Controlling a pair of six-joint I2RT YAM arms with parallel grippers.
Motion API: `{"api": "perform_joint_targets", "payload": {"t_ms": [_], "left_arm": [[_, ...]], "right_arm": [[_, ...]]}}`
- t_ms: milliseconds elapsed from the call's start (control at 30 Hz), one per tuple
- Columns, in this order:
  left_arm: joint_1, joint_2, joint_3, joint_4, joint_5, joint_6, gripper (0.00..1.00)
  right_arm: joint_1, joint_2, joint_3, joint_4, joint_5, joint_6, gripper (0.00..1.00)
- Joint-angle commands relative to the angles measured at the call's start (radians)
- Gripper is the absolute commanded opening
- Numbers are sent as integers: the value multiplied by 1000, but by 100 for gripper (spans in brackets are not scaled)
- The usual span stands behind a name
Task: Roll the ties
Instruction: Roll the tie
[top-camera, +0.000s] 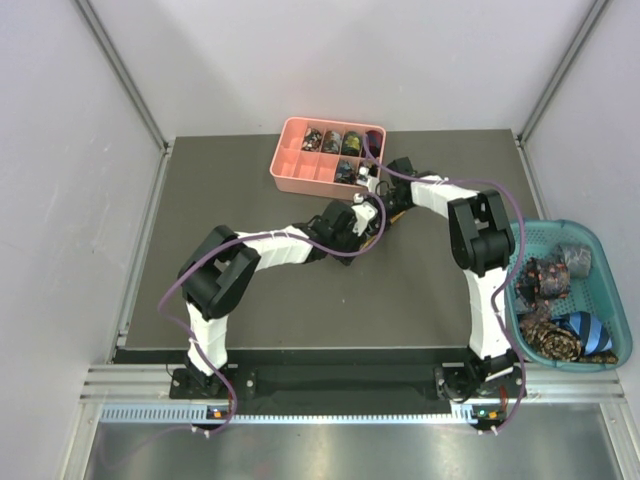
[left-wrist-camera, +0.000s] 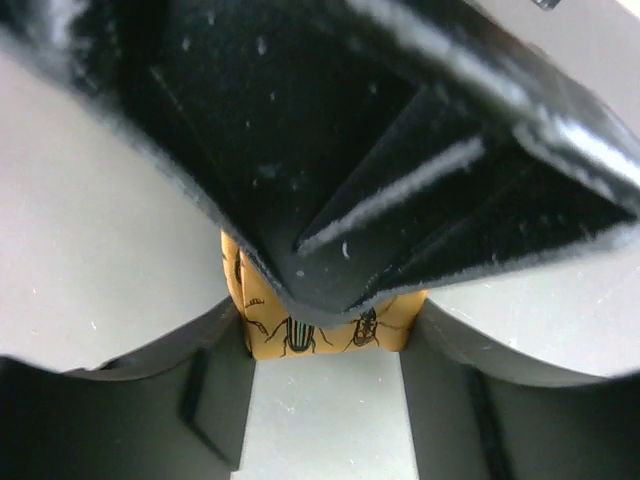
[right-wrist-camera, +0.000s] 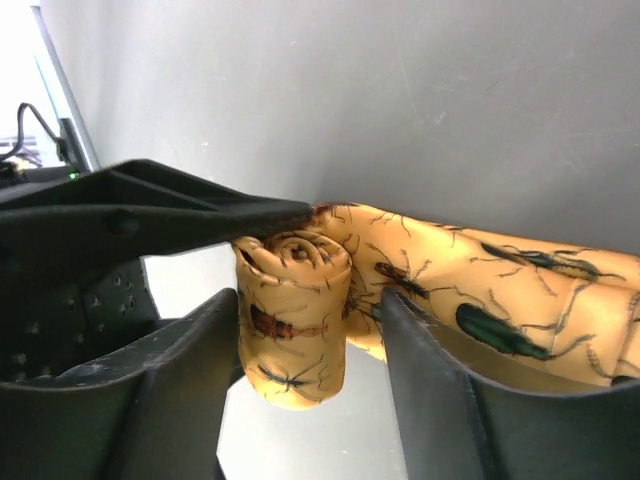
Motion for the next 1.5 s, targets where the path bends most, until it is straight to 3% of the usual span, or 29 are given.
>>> {"api": "perform_joint_targets", "payload": {"t_ms": [0,133,200,233,367,667,1000,1333,1467], "left_arm": [[-10,-2,19,-107,11,18,54],[-10,-11,31,-120,5,25,51],[-10,-11,39,-126,0,24,67],[-10,-11,50,-129,0,22,83],[-11,-11,77,-137,-46,21,99],[-8,42,222,-189,-20,59,97],[-6,127,280,-268,-14,38,93],[0,185,346,-344,77,36,74],[13,190,349,-367,83,18,70]], "right_arm": [[-2,-22,-41,5,130,-28,63],[2,-31,-53,9,145,-25,59],[5,-28,-53,8,146,-23,53],[4,-25,-53,9,146,-23,50],[5,-22,-55,8,151,-23,40],[10,2,-27,-1,148,-29,32],[13,9,-22,-9,156,-32,31],[15,9,-22,-11,159,-32,35],[15,7,-22,-12,163,-31,38]]}}
